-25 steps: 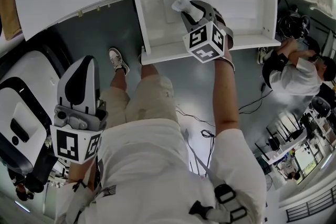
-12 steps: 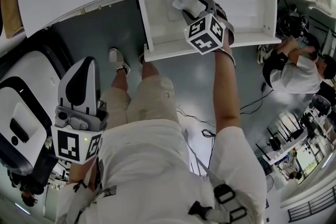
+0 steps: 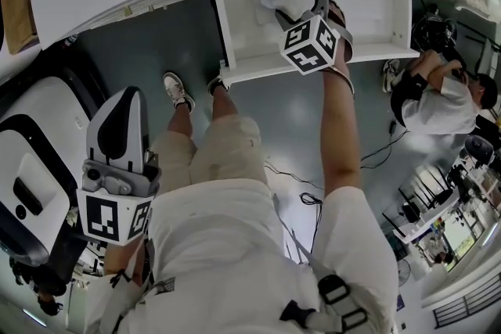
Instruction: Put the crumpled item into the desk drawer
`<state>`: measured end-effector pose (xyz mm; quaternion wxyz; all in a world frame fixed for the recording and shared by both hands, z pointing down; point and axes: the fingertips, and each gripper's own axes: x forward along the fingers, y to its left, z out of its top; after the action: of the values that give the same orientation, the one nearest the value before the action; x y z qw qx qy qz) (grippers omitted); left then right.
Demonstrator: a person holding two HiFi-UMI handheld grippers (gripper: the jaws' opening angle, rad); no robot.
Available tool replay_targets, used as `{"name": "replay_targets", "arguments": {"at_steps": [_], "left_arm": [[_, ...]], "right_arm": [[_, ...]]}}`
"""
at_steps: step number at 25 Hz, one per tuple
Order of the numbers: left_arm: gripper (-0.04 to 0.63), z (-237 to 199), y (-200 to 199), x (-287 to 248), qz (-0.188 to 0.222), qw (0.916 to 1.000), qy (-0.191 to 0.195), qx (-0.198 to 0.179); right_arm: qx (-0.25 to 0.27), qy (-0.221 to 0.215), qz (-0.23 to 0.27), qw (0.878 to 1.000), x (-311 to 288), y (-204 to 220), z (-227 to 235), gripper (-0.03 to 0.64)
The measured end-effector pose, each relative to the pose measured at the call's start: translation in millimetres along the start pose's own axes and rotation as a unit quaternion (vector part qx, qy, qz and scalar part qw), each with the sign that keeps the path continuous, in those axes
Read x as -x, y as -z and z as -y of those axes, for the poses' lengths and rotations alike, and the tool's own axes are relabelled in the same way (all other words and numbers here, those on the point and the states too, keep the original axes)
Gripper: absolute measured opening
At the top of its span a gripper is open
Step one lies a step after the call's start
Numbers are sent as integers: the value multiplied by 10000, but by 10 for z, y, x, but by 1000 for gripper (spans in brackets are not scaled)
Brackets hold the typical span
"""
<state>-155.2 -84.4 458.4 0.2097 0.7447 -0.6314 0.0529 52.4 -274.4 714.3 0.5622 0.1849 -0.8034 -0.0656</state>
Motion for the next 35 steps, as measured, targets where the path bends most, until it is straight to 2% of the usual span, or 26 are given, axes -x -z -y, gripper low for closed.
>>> {"name": "replay_targets", "arguments": {"at_steps": [7,13,17,20,28,32,35], "left_arm": [[15,-32,8,150,73,9999,140,0],[15,-1,-162,305,321,9981,524,-47],[15,-51,-298,462,437,9962,736,-180],[15,-87,-374,586,476,9946,874,-302],[15,-4,-727,944,816,9875,1227,-567],[15,-3,-894,1135,957,9846,1314,-638],[15,-40,-996,1267,1014,9834,1344,-677]], "right_arm": [[-30,662,291,9974,296,-204,89,362],[-154,1003,397,9940,746,-398,12,362],[-448,1215,472,9905,1093,-490,-59,352],[-768,1349,627,9859,1391,-574,-129,287],[-1411,1674,718,9731,2052,-549,-389,228],[-1853,1790,847,9625,2355,-553,-561,112],[-2305,1948,1049,9476,2594,-605,-662,29]]}}
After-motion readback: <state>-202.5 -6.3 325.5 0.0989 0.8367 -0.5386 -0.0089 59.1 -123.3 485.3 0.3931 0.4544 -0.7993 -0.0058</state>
